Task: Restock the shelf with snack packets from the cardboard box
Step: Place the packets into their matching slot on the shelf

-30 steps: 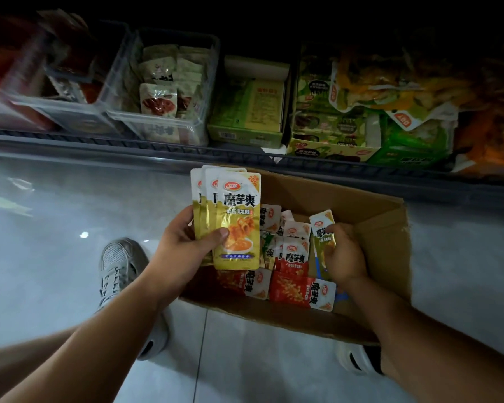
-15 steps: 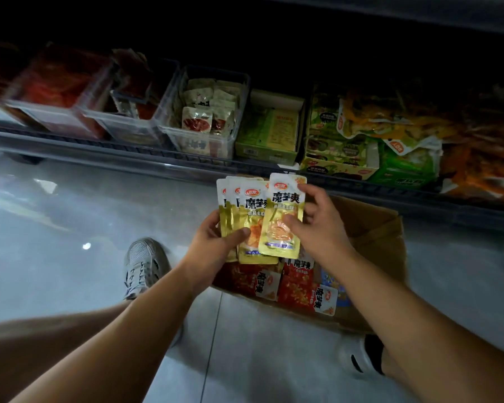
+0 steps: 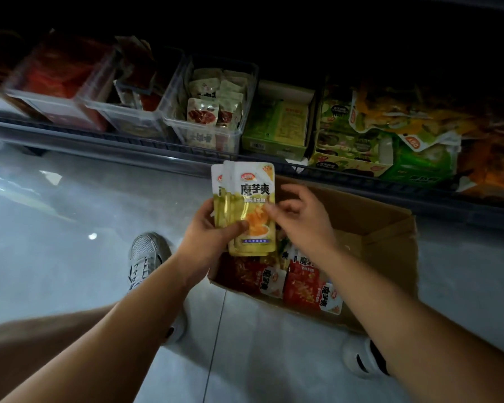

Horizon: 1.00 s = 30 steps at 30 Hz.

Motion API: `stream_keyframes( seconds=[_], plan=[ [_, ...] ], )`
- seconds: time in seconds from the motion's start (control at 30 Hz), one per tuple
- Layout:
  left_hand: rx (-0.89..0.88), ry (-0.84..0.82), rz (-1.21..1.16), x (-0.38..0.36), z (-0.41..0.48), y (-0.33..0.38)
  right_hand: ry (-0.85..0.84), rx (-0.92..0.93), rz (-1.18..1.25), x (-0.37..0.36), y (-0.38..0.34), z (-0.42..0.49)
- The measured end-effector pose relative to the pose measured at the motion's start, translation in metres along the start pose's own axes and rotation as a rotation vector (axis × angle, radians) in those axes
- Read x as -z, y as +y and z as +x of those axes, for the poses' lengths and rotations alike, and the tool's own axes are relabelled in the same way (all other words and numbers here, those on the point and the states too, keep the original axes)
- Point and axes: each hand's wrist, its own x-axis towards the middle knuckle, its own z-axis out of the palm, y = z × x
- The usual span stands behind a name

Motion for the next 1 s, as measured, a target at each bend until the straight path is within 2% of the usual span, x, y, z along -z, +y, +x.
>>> stream_keyframes(
  seconds=[0.07,0.13,0.27,0.37,0.47,0.53,0.63,0.77,1.0],
  plan=[
    [0.009,0.047,-0.017,0.010,0.006,-0.001,0.032,-0.086,0.056,0.009,0.020,0.013],
    [0.013,0.071,-0.037,0.018,0.010,0.000,0.036,-0.147,-0.128,0.018,0.055,0.026],
    [0.007,0.085,-0.019,0.021,0.014,-0.001,-0.180,-0.226,-0.327,0.018,0.130,0.031],
    [0.002,0.089,-0.001,0.022,0.017,-0.002,-0.293,-0.137,-0.549,0.011,0.156,0.028],
    [0.010,0.089,0.019,0.024,0.021,-0.004,-0.305,0.021,-0.838,0.012,0.168,0.031],
    [0.011,0.089,0.024,0.023,0.022,-0.004,-0.301,0.079,-0.912,0.011,0.170,0.031],
    [0.006,0.089,0.023,0.023,0.023,-0.005,-0.227,0.055,-0.923,0.004,0.171,0.032],
    [0.001,0.094,0.011,0.025,0.022,-0.007,-0.118,-0.013,-0.805,0.003,0.174,0.036],
    [0.005,0.080,-0.006,0.025,0.021,-0.008,-0.136,-0.009,-0.775,0.000,0.179,0.036]
  ],
)
